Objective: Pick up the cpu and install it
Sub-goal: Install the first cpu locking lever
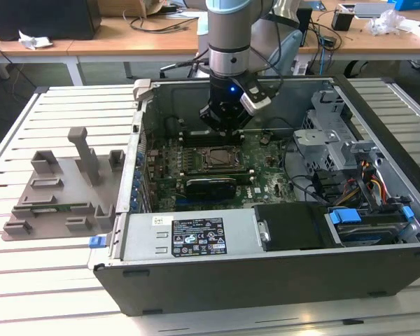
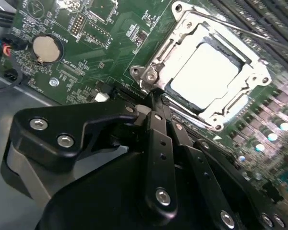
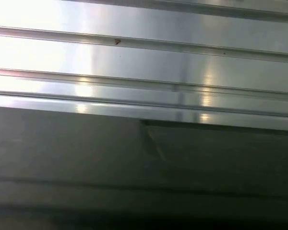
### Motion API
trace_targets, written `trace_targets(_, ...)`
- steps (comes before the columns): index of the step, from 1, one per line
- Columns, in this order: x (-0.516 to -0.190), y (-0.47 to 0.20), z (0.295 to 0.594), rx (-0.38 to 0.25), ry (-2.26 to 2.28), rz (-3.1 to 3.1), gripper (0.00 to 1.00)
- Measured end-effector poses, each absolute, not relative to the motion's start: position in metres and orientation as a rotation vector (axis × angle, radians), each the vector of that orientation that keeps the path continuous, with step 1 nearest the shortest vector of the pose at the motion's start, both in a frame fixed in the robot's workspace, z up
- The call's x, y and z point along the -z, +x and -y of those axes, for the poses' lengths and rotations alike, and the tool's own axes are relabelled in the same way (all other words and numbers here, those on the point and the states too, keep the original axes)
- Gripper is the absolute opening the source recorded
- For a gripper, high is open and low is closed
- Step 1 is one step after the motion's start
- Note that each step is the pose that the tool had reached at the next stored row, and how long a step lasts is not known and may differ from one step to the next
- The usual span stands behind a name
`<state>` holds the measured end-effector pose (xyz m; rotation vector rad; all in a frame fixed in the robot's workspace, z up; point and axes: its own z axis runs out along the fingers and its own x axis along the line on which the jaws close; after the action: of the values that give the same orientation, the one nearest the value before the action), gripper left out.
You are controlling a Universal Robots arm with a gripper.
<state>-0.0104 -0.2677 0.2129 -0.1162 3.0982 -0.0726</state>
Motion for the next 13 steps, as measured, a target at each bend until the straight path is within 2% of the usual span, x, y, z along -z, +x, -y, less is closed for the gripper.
trace_targets(7, -0.214, -0.010, 0.296, 0.089, -0.116, -3.098, 0.11)
trace_targets(13, -0.222, -0.010, 0.300, 0.089, -0.116, -3.098, 0.11)
